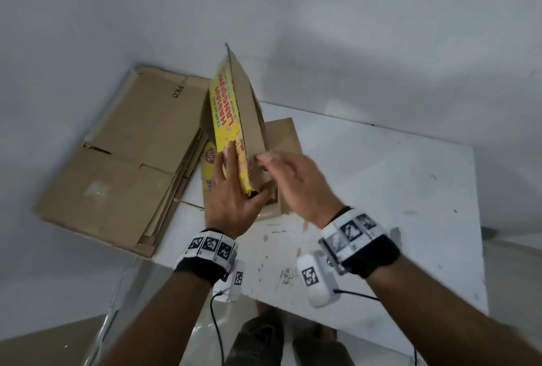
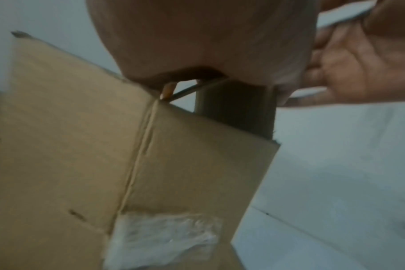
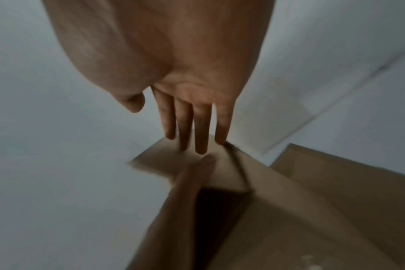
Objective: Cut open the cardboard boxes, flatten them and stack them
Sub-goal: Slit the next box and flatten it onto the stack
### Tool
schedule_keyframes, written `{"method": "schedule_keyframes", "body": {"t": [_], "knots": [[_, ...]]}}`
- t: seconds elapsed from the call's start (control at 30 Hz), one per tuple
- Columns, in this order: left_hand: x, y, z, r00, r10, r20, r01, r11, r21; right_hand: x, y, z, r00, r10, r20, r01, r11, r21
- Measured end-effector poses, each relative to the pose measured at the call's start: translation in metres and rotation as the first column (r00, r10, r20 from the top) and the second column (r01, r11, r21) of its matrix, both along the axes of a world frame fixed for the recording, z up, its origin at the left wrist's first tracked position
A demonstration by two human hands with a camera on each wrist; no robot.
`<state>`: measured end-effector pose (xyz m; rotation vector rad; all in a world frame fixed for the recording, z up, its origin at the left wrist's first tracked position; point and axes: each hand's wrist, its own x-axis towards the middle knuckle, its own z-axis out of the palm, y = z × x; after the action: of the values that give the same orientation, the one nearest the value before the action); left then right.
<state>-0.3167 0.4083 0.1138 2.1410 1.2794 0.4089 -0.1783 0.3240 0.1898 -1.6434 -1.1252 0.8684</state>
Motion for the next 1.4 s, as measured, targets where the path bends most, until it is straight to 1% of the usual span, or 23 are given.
{"method": "schedule_keyframes", "body": {"t": [0.07,0.1,0.17,0.2,0.23,0.27,0.4,0.47,0.57,0.63,0.7,0.8,0.87,0.93,1.0,1.13,1.17,1.2,1.27,1.3,1.33,1.37,1.4], "knots": [[-0.014,0.003,-0.003,0.999,-0.007,0.049,0.006,1.000,0.008,0.025,0.008,-0.027,0.993,-0.117,0.020,0.118,0.992,-0.041],[-0.019,0.004,-0.002,0.997,-0.006,0.078,0.006,1.000,0.008,0.035,0.013,-0.039,0.992,-0.118,0.049,0.123,0.984,-0.128],[-0.023,0.007,0.002,0.992,0.001,0.125,0.000,1.000,-0.012,0.045,0.026,-0.063,0.999,0.029,0.017,-0.022,0.947,-0.319],[-0.023,0.008,0.005,0.990,0.008,0.140,-0.003,0.999,-0.034,0.046,0.033,-0.073,0.992,0.122,-0.023,-0.122,0.925,-0.359],[-0.023,0.010,0.005,0.987,0.013,0.158,-0.003,0.998,-0.063,0.045,0.041,-0.078,0.980,0.195,-0.045,-0.198,0.912,-0.358],[-0.024,0.013,0.005,0.983,0.022,0.183,-0.006,0.996,-0.092,0.047,0.048,-0.082,0.973,0.226,-0.036,-0.224,0.910,-0.349],[-0.024,0.026,0.002,0.964,0.004,0.265,0.042,0.985,-0.168,0.064,0.058,-0.083,0.971,0.215,0.100,-0.165,0.915,-0.367],[-0.018,0.028,0.004,0.955,-0.013,0.297,0.069,0.981,-0.179,0.077,0.053,-0.075,0.961,0.245,0.128,-0.185,0.914,-0.361],[0.001,0.022,0.006,0.943,-0.065,0.325,0.131,0.974,-0.184,0.096,0.032,-0.065,0.966,0.233,0.114,-0.170,0.901,-0.399],[0.014,0.021,0.002,0.965,-0.116,0.235,0.145,0.983,-0.109,0.106,0.011,-0.069,0.973,0.214,0.086,-0.159,0.892,-0.423],[0.030,0.029,-0.002,0.978,-0.115,0.176,0.127,0.990,-0.055,0.109,-0.010,-0.079,0.987,0.122,0.109,-0.067,0.909,-0.411],[0.057,0.048,-0.008,0.991,-0.104,0.082,0.108,0.993,-0.042,0.104,-0.026,-0.095,0.979,-0.023,0.201,0.107,0.901,-0.420],[0.074,0.058,-0.015,0.986,-0.161,-0.052,0.159,0.986,-0.047,0.101,-0.020,-0.105,0.971,-0.014,0.239,0.132,0.864,-0.485],[0.083,0.067,-0.033,0.957,-0.210,-0.199,0.206,0.978,-0.041,0.101,-0.010,-0.115,0.970,0.001,0.245,0.134,0.836,-0.532],[0.081,0.073,-0.054,0.909,-0.274,-0.314,0.261,0.962,-0.082,0.098,-0.002,-0.129,0.962,0.004,0.272,0.154,0.818,-0.555],[0.034,0.081,-0.099,0.795,-0.422,-0.437,0.296,0.897,-0.328,0.075,-0.004,-0.171,0.934,0.035,0.355,0.215,0.739,-0.638],[0.017,0.083,-0.111,0.781,-0.407,-0.474,0.298,0.910,-0.290,0.069,-0.009,-0.181,0.933,0.008,0.358,0.244,0.717,-0.653],[0.001,0.080,-0.123,0.815,-0.328,-0.478,0.292,0.944,-0.152,0.063,-0.014,-0.189,0.935,-0.053,0.350,0.287,0.692,-0.662],[-0.023,0.069,-0.143,0.910,-0.157,-0.385,0.205,0.975,0.089,0.057,-0.022,-0.198,0.900,-0.314,0.303,0.436,0.656,-0.616],[-0.030,0.063,-0.147,0.946,-0.053,-0.321,0.077,0.995,0.062,0.053,-0.025,-0.201,0.846,-0.445,0.293,0.530,0.641,-0.556],[-0.032,0.058,-0.146,0.961,0.081,-0.265,-0.093,0.995,-0.033,0.049,-0.027,-0.204,0.796,-0.518,0.312,0.602,0.629,-0.491],[-0.033,0.056,-0.148,0.943,0.226,-0.245,-0.261,0.958,-0.118,0.043,-0.027,-0.205,0.769,-0.513,0.381,0.639,0.634,-0.435],[-0.034,0.055,-0.151,0.904,0.351,-0.244,-0.391,0.909,-0.144,0.035,-0.023,-0.201,0.758,-0.450,0.472,0.638,0.663,-0.393]]}}
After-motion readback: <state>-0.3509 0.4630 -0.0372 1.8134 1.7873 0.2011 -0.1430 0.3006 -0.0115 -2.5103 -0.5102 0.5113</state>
